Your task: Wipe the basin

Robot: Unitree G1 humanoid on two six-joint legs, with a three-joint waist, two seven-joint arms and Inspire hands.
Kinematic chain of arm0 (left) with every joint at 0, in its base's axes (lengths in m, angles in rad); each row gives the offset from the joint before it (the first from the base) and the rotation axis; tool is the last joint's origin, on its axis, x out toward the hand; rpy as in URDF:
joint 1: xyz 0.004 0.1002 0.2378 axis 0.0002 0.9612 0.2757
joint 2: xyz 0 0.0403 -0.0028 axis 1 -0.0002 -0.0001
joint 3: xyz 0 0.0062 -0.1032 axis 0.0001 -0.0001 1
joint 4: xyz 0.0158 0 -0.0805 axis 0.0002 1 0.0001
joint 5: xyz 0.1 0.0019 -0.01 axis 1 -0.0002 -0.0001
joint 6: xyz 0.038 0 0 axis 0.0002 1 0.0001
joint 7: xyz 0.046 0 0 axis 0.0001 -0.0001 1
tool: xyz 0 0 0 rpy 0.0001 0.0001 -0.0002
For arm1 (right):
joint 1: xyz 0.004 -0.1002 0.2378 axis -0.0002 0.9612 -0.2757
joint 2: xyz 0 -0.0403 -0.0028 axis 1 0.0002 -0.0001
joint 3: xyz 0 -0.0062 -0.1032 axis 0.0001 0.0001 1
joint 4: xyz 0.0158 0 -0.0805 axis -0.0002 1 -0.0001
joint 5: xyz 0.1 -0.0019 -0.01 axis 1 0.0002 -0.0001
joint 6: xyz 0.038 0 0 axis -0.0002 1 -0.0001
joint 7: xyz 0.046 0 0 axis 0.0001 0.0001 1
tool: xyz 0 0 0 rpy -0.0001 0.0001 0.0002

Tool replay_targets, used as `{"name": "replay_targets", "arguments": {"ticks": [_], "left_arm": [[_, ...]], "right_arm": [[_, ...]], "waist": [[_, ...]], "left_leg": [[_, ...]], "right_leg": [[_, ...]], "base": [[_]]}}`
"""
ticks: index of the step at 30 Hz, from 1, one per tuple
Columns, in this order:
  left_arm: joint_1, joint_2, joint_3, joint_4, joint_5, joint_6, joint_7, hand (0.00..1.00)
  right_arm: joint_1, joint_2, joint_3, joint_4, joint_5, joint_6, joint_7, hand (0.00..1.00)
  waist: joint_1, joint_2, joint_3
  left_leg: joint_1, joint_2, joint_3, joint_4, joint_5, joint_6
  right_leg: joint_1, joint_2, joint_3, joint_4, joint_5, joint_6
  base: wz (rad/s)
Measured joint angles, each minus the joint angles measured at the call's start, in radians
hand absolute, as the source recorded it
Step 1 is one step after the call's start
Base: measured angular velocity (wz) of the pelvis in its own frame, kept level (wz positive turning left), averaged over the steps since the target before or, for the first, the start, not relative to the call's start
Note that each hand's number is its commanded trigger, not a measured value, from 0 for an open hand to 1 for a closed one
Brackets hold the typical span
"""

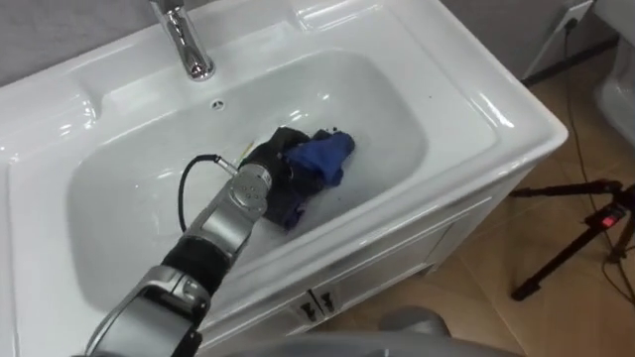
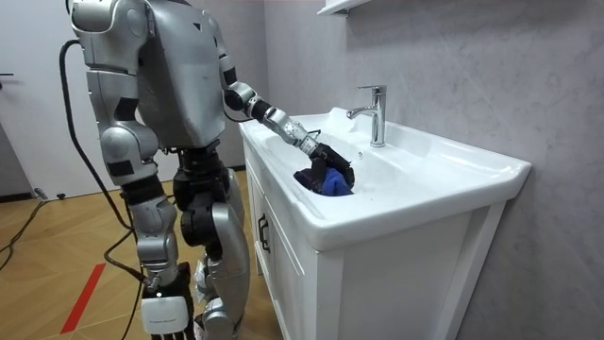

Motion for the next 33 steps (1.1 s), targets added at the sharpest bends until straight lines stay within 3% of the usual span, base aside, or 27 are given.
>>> {"name": "replay_targets", "arguments": {"ticks": [6,12,16,24,28,33], "left_arm": [[-0.045,0.008,-0.017,-0.065,-0.001,0.001,-0.023,1.0],[-0.158,0.01,-0.035,-0.066,-0.036,-0.003,-0.018,1.0],[-0.17,0.016,-0.035,-0.096,-0.037,-0.009,-0.016,1.0],[-0.185,0.023,-0.036,-0.128,-0.031,-0.031,-0.016,1.0],[-0.185,0.047,-0.036,-0.132,0.044,-0.03,-0.016,1.0],[-0.185,0.08,-0.036,-0.129,0.222,-0.028,-0.016,1.0]], "right_arm": [[-0.001,-0.012,0.002,0.019,0.025,-0.011,0.005,0.0],[0.008,-0.014,0.003,0.044,0.04,-0.021,-0.015,0.0],[0.015,-0.014,0.002,0.049,0.042,-0.051,-0.029,0.0],[0.017,-0.026,-0.01,0.017,0.049,-0.052,-0.064,0.0],[0.032,-0.033,-0.019,0.007,0.054,-0.051,-0.08,0.0],[0.044,-0.04,-0.037,0.007,0.055,-0.051,-0.097,0.0]], "waist": [[-0.023,0.013,-0.0083],[-0.025,0.028,0.0026],[-0.025,0.041,0.0025],[-0.022,0.045,0.0001],[-0.022,0.053,-0.0055],[-0.02,0.053,-0.0054]], "left_leg": [[-0.005,0.001,0.032,0.002,0.0,0.0],[0.007,0.005,0.048,-0.006,-0.001,0.001],[0.007,0.008,0.056,-0.008,-0.001,0.001],[0.008,0.01,0.074,-0.01,-0.001,0.001],[0.009,0.01,0.081,-0.01,-0.001,0.001],[0.011,0.01,0.08,-0.019,-0.001,0.001]], "right_leg": [[-0.015,0.001,0.019,0.001,0.002,0.0],[-0.012,0.009,0.037,-0.01,0.016,0.0],[-0.016,0.015,0.051,-0.016,0.02,0.0],[-0.034,0.022,0.073,-0.016,0.021,0.0],[-0.029,0.023,0.081,-0.012,0.024,0.0],[-0.031,0.025,0.082,-0.013,0.027,0.0]], "base": [[-0.1],[-0.12],[-0.08],[-0.07],[-0.08],[-0.01]]}}
